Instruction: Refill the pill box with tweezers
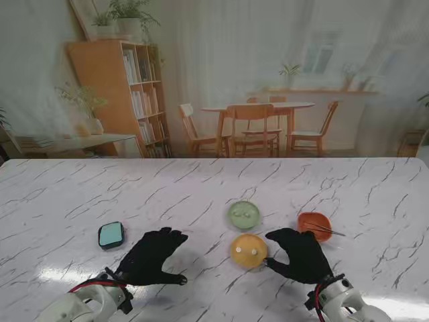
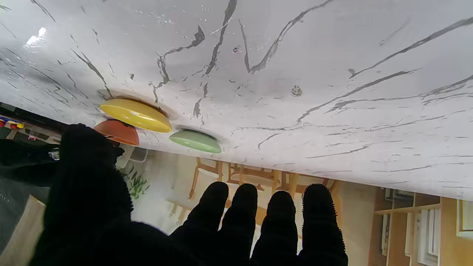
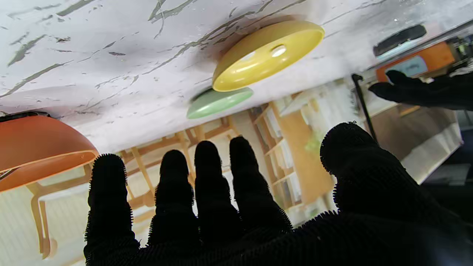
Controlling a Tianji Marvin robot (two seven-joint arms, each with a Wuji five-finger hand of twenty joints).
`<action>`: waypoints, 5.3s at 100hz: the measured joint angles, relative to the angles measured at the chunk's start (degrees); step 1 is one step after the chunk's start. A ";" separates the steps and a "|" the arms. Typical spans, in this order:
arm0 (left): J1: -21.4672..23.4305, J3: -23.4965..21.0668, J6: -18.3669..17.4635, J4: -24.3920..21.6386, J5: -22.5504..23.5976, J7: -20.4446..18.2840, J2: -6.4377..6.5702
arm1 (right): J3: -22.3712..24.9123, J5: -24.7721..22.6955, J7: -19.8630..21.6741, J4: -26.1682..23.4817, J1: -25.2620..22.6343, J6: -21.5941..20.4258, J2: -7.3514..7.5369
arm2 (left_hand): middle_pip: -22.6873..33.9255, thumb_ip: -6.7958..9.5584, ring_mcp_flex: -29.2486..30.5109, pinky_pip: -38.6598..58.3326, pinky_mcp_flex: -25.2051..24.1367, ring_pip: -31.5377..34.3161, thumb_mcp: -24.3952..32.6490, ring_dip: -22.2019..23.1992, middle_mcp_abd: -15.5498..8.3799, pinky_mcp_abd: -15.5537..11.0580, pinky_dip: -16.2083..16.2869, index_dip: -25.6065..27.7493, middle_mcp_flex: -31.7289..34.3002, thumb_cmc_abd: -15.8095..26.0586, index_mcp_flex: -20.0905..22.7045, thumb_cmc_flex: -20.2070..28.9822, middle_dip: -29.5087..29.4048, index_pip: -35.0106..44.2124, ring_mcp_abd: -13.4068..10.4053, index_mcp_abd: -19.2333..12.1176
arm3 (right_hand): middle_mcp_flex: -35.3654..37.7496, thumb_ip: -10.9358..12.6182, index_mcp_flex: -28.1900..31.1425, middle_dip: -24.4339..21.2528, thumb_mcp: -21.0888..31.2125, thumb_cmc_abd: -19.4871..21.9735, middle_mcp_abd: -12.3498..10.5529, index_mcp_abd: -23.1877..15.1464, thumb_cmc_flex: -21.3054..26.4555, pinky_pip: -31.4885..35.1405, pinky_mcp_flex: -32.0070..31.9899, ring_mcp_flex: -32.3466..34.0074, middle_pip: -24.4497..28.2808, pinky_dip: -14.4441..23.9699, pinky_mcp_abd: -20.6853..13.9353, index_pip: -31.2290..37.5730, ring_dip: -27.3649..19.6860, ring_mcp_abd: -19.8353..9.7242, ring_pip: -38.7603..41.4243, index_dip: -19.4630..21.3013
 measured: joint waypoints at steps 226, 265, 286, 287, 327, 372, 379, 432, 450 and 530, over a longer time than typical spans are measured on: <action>-3.38 -14.31 12.84 7.68 5.56 -7.34 0.03 | -2.33 3.01 0.33 1.10 0.85 0.99 -0.32 | 0.39 0.00 -2.41 -5.87 -0.97 0.02 0.00 -5.39 -2.98 -3.66 -2.87 -2.76 -5.39 -2.95 -3.67 2.62 -2.11 -2.44 -5.01 -1.72 | 0.10 0.00 0.03 0.00 0.00 0.00 0.03 0.00 0.00 0.00 0.00 0.04 0.08 0.01 0.00 0.00 0.00 0.02 0.00 0.00; -9.74 -11.11 13.29 14.48 5.14 -9.56 1.10 | -2.65 3.01 0.57 0.91 0.82 1.43 -0.33 | 0.74 0.00 -2.42 -5.87 -0.77 0.02 0.00 -6.10 -2.91 -3.70 -2.87 -3.71 -6.12 -2.97 -5.39 2.67 -3.33 -3.25 -5.01 -1.61 | 0.10 0.00 0.03 0.06 0.98 -0.08 0.04 0.00 0.00 0.00 0.00 0.04 0.68 0.01 0.00 0.00 0.00 0.02 0.00 0.00; -12.28 -9.56 13.64 16.32 4.26 -13.25 1.44 | -2.67 3.06 0.60 0.91 0.79 1.47 -0.34 | 2.32 -0.53 -2.40 -5.86 1.29 2.48 -0.26 -4.75 -2.91 -4.34 -2.76 -4.20 -5.99 -3.73 -5.35 3.26 -2.83 -2.30 -5.01 -1.60 | 0.10 0.00 0.04 0.06 2.17 -0.84 0.05 0.00 0.00 0.00 0.00 0.04 1.08 0.01 0.00 0.00 0.00 0.02 0.00 0.00; -12.37 -9.52 13.64 16.34 4.25 -13.59 1.47 | -2.67 3.07 0.60 0.91 0.79 1.46 -0.34 | 2.43 -0.54 -2.38 -5.53 1.42 2.50 -0.24 -4.55 -2.91 -4.36 -2.64 -4.20 -5.97 -3.70 -5.31 3.26 -2.77 -2.06 -5.01 -1.60 | 0.10 0.00 0.04 0.06 2.17 -0.92 0.05 0.00 0.00 0.00 0.00 0.04 1.23 0.01 0.00 0.00 0.00 0.02 0.00 0.00; -13.14 -8.22 12.19 18.97 5.77 -7.86 2.01 | -2.91 3.20 -0.37 1.58 1.18 1.09 -0.42 | 5.77 -3.52 10.20 3.35 11.50 8.11 23.16 -0.25 -5.93 -8.98 1.42 7.24 4.86 -11.33 -0.34 -8.37 3.46 7.82 -9.57 -4.77 | 0.14 0.00 0.06 0.66 4.49 -2.31 -0.07 0.00 0.00 0.00 0.01 0.09 2.04 0.01 0.00 0.41 0.00 0.02 0.91 0.00; -12.92 -8.51 12.47 20.08 4.29 -3.11 1.39 | -3.40 4.19 -0.99 2.37 1.64 0.38 -0.62 | 5.55 -4.08 21.05 15.48 23.92 8.67 32.12 0.41 -8.38 -11.37 4.23 9.05 15.27 -14.63 2.17 -8.02 3.83 16.42 -11.63 -4.86 | 0.20 0.00 0.15 1.29 4.50 -2.31 -0.08 -0.01 0.00 0.00 0.05 0.13 2.08 0.43 0.00 1.34 0.00 0.03 0.93 0.00; -12.54 -8.74 12.49 19.73 4.38 -2.95 1.32 | -3.49 4.28 -1.12 2.51 1.72 0.28 -0.65 | 5.56 -4.08 21.75 16.14 24.52 9.18 32.12 0.40 -8.38 -11.39 4.50 8.53 16.00 -14.86 2.17 -8.02 4.21 17.62 -11.70 -4.86 | 0.21 0.00 0.19 1.32 4.50 -2.31 -0.08 -0.01 0.00 0.00 0.06 0.14 2.08 0.43 0.00 1.34 0.00 0.03 0.92 0.00; -9.60 -9.06 11.88 12.08 5.99 -7.22 1.15 | -2.26 4.43 -0.67 2.63 1.86 -0.66 -0.82 | 8.82 -4.08 26.96 20.16 26.18 15.96 32.12 3.03 -7.80 -11.40 5.30 8.51 21.06 -18.22 5.01 -8.67 7.72 22.85 -11.66 -4.41 | 0.22 0.00 0.26 1.92 4.50 -2.31 -0.08 -0.01 0.00 0.02 0.10 0.20 2.67 0.46 0.00 1.38 0.00 0.03 0.93 0.00; -9.03 -8.28 11.56 8.96 7.77 -7.13 1.16 | -1.31 4.48 0.16 2.36 1.77 -1.05 -0.81 | 9.54 -4.08 28.27 21.85 26.37 17.52 32.12 3.39 -7.75 -11.40 5.86 8.51 22.83 -19.66 5.94 -8.81 7.99 24.78 -11.56 -4.41 | 0.22 0.00 0.26 1.92 4.50 -2.31 -0.08 -0.01 0.00 0.02 0.10 0.20 2.68 0.46 0.00 1.38 0.00 0.04 0.93 0.00; -20.45 12.57 9.28 9.26 2.71 -4.07 1.52 | -1.09 3.43 1.33 0.47 1.77 -1.30 -0.43 | 10.94 -4.09 31.14 27.05 28.69 20.35 31.81 3.96 -7.40 -10.62 7.20 8.51 25.95 -21.30 8.22 -9.82 8.52 26.74 -11.01 -4.41 | 0.23 0.00 0.27 1.93 4.44 -2.31 -0.08 -0.01 0.00 0.02 0.10 0.20 2.68 0.46 0.00 1.38 0.00 0.04 0.93 0.00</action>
